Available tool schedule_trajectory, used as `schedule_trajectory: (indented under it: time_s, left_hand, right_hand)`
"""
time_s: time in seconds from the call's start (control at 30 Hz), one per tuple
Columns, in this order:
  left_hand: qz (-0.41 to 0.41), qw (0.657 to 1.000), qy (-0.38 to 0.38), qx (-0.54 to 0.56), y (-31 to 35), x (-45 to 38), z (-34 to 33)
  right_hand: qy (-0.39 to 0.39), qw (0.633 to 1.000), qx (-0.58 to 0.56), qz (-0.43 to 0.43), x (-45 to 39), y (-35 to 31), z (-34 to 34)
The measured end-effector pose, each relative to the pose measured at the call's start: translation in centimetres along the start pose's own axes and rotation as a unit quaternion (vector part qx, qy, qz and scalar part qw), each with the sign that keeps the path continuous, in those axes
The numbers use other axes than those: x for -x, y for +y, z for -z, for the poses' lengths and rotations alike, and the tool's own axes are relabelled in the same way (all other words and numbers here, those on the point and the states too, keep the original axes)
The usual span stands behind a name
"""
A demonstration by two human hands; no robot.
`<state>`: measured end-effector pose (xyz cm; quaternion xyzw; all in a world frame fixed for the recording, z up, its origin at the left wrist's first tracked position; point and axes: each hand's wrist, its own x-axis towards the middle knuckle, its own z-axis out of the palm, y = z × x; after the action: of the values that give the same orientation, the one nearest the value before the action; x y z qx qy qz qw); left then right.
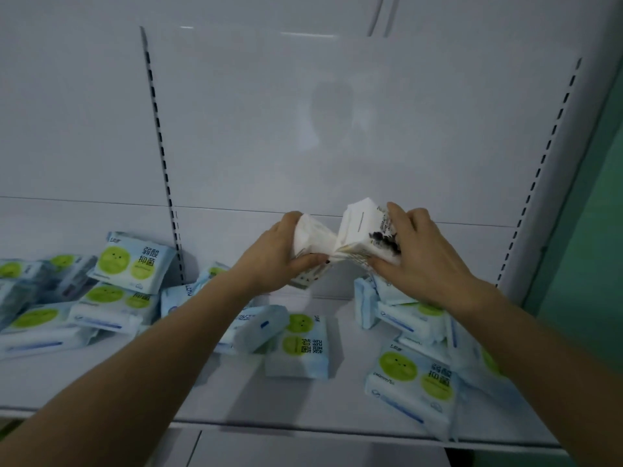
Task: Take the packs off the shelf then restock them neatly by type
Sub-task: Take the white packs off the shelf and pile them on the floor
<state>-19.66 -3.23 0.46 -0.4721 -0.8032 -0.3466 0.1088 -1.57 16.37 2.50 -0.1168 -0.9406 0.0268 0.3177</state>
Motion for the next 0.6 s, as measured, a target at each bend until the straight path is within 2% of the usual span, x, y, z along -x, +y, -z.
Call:
schedule_trajectory:
  time_s: [0.1, 0.2, 0.3, 0.37, 0.47, 0.6]
  left_hand:
    - [0.023, 0.999, 0.040, -0.016, 0.5, 0.8, 0.2]
    - [0.047, 0.997, 0.045, -0.029, 0.8, 1.9, 0.8]
    - [0.036, 0.996, 0.028, -0.078, 0.9, 3.6, 2.2]
    - [0.034, 0.991, 0.011, -0.129, 0.9, 5.1, 3.6]
    - [0.043, 0.976, 0.037, -0.211, 0.1, 8.1, 6.9]
    - [0.084, 0.958, 0.063, -0.266, -2.3, 13.2, 12.1]
  right_hand:
    - [-0.005, 1.000, -0.013, -0.008, 0.0, -0.1, 0.3]
    - [-0.019, 0.999, -0.042, 0.026, -0.6, -0.7, 0.3]
    - [-0.048, 0.994, -0.077, 0.068, -1.1, -2.4, -0.4]
    - [-0.066, 0.989, -0.079, 0.103, -1.3, -4.3, -1.1]
    - [-0.073, 0.983, -0.077, 0.152, -1.6, -7.9, -2.4]
    - [-0.072, 0.968, -0.100, 0.219, -2.6, -13.8, -3.7]
